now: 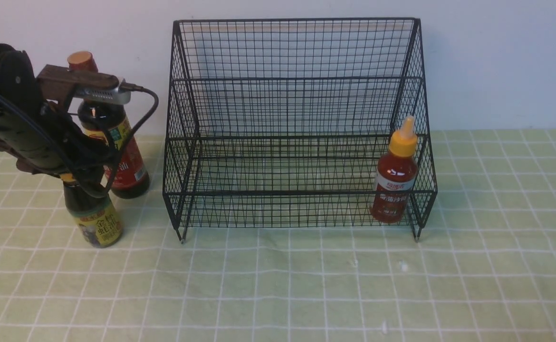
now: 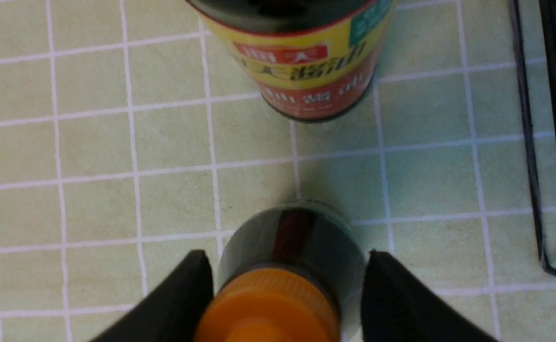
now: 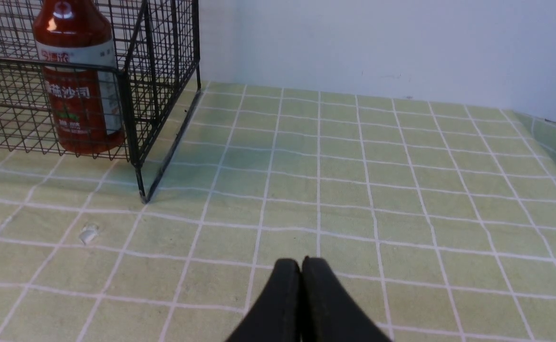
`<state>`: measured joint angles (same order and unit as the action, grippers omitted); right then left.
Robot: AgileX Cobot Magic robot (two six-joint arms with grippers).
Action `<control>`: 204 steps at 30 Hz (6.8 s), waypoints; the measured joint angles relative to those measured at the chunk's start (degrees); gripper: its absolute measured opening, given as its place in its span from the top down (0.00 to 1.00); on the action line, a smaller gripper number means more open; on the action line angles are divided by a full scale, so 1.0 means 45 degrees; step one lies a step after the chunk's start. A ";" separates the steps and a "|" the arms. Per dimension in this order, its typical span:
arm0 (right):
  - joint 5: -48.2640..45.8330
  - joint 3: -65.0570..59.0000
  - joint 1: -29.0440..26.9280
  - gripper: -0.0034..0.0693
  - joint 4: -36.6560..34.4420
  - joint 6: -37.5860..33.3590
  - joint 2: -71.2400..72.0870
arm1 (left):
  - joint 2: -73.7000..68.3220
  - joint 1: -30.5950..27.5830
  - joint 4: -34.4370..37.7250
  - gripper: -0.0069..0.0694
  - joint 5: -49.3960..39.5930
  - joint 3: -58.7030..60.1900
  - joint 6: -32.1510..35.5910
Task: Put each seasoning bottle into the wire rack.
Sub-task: Use the left arm to grab the condiment bottle closest to it, then use the left arm to put the condiment bottle back on the shelf, then use the left arm to grab the condiment bottle closest to it, then use the left arm to put the condiment bottle back on the shelf
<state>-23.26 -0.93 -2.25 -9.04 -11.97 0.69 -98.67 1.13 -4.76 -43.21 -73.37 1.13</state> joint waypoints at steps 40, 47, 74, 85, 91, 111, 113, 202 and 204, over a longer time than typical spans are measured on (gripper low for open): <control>0.0000 -0.0010 0.0000 0.97 0.0000 0.0000 0.0000 | 0.3078 0.2950 0.2950 0.52 -0.1286 -0.2894 0.0145; 0.0000 -0.0010 0.0000 0.97 0.0000 0.0000 0.0000 | 0.1840 0.2952 0.3108 0.52 -0.0863 -0.2894 0.0157; 0.0000 -0.0010 0.0000 0.97 0.0000 0.0000 0.0000 | -0.0614 0.2989 0.3710 0.42 -0.1426 -0.2952 0.1780; 0.0000 -0.0010 0.0000 0.97 0.0000 0.0000 0.0000 | 0.1844 0.2987 0.3014 0.37 -0.0852 -0.2952 0.1792; 0.0000 -0.0010 0.0000 0.97 0.0000 0.0000 0.0000 | 0.4064 0.2014 0.2075 0.78 0.0422 -0.2952 0.0276; 0.0000 -0.0010 0.0000 0.97 0.0000 0.0000 0.0000 | 0.3542 -0.1310 0.3166 0.90 0.2698 -0.1988 -0.0018; 0.0000 -0.0010 0.0000 0.97 0.0000 0.0000 0.0000 | 0.3148 -0.1281 0.3253 0.85 0.2730 -0.1988 0.0119; 0.0003 -0.0010 0.0000 0.97 0.0000 0.0000 0.0000 | 0.1343 0.2316 0.6254 0.55 0.4189 -0.6047 0.2860; 0.0003 -0.0010 0.0000 0.97 0.0000 0.0000 0.0000 | 0.1154 0.2430 0.6254 0.55 0.4302 -0.6047 0.2912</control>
<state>-23.25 -0.98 -2.25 -9.04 -11.97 0.69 -93.47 12.07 23.39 -23.85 -100.58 14.24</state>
